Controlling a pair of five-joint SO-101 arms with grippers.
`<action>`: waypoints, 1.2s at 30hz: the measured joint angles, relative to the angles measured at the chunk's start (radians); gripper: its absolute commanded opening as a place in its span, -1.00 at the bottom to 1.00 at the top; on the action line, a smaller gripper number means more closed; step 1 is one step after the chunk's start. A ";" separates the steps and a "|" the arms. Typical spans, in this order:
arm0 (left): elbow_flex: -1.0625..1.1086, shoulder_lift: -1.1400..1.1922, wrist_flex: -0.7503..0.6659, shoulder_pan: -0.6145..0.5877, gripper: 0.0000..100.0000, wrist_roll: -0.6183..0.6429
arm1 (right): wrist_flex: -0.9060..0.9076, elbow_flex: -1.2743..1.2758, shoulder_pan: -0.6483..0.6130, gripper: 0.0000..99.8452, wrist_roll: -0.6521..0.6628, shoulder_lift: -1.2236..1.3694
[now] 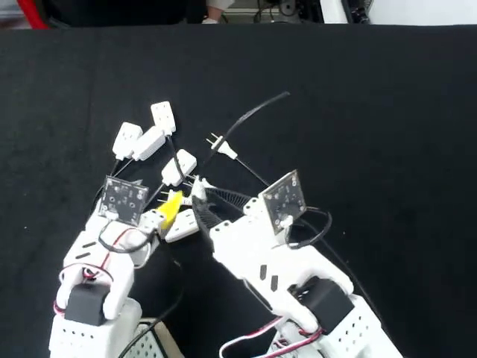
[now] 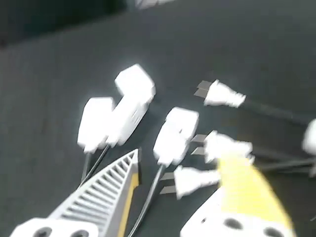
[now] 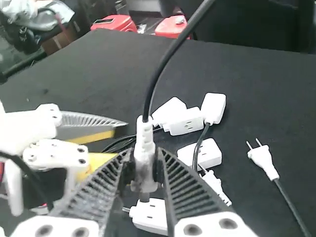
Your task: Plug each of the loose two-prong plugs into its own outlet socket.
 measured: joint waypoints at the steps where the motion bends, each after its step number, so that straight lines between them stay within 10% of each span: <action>1: 0.000 0.000 -0.035 0.032 -0.74 0.002 | 0.006 -0.014 -0.003 -0.98 0.006 0.000; 9: 0.011 -0.002 -0.285 0.192 -0.74 0.028 | 0.110 -0.100 -0.026 -0.98 0.018 -0.011; 36: 0.120 -0.002 -0.227 0.226 -0.73 0.083 | 0.000 -0.083 -0.040 -0.98 -0.081 -0.009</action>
